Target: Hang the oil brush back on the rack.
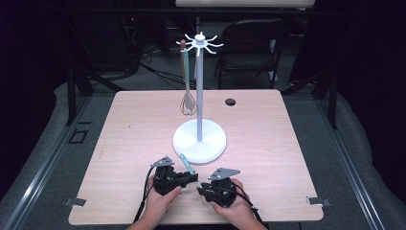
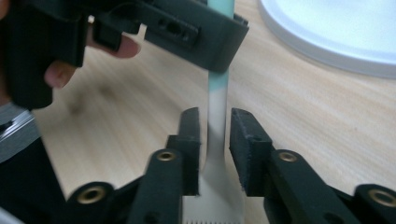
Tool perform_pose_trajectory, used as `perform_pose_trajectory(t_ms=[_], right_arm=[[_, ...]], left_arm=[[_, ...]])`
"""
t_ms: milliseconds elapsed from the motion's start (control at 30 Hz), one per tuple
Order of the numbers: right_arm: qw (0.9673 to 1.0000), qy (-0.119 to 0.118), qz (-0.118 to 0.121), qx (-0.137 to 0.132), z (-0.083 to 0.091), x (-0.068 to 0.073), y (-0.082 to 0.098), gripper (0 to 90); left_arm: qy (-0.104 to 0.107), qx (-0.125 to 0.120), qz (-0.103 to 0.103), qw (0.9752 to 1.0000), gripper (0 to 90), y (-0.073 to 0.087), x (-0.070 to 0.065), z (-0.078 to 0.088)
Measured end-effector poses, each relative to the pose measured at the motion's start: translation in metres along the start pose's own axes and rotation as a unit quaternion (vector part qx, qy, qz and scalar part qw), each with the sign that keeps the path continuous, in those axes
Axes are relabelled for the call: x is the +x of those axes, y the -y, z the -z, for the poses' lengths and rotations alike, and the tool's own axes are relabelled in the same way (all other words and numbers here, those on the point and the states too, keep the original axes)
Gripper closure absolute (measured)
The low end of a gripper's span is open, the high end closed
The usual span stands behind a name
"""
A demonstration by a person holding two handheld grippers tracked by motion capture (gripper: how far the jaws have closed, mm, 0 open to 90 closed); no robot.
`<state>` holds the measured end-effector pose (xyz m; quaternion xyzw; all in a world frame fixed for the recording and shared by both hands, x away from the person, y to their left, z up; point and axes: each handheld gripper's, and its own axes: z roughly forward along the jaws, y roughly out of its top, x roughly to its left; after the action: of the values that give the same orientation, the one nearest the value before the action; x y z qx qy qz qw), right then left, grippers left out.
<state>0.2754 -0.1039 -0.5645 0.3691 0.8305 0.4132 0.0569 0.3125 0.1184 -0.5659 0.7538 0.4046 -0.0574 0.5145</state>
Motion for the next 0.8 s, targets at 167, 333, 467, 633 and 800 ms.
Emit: perform_pose_trajectory(t_ms=[167, 333, 467, 633, 800], right_arm=[[0.9995, -0.002, -0.001, -0.030, 0.024, -0.007, -0.001, 68.7], [0.9989, 0.025, -0.031, -0.026, 0.037, -0.033, -0.002, 66.6], [0.9975, 0.041, -0.054, -0.022, 0.040, -0.050, 0.001, 66.7], [0.9963, 0.055, -0.061, -0.027, 0.041, -0.058, 0.002, 65.0], [0.9961, 0.061, -0.058, -0.028, 0.039, -0.059, 0.002, 64.1]], left_arm=[[0.009, -0.002, -0.010, 0.9999, 77.0, -0.009, -0.002, 0.005], [0.034, -0.005, -0.012, 0.9993, 83.0, -0.018, -0.006, 0.011], [0.043, -0.008, -0.023, 0.9988, 84.5, -0.024, -0.009, 0.017], [0.041, -0.015, -0.019, 0.9989, 84.6, -0.027, -0.005, 0.025], [0.039, -0.005, -0.035, 0.9986, 84.7, -0.034, -0.006, 0.027]])
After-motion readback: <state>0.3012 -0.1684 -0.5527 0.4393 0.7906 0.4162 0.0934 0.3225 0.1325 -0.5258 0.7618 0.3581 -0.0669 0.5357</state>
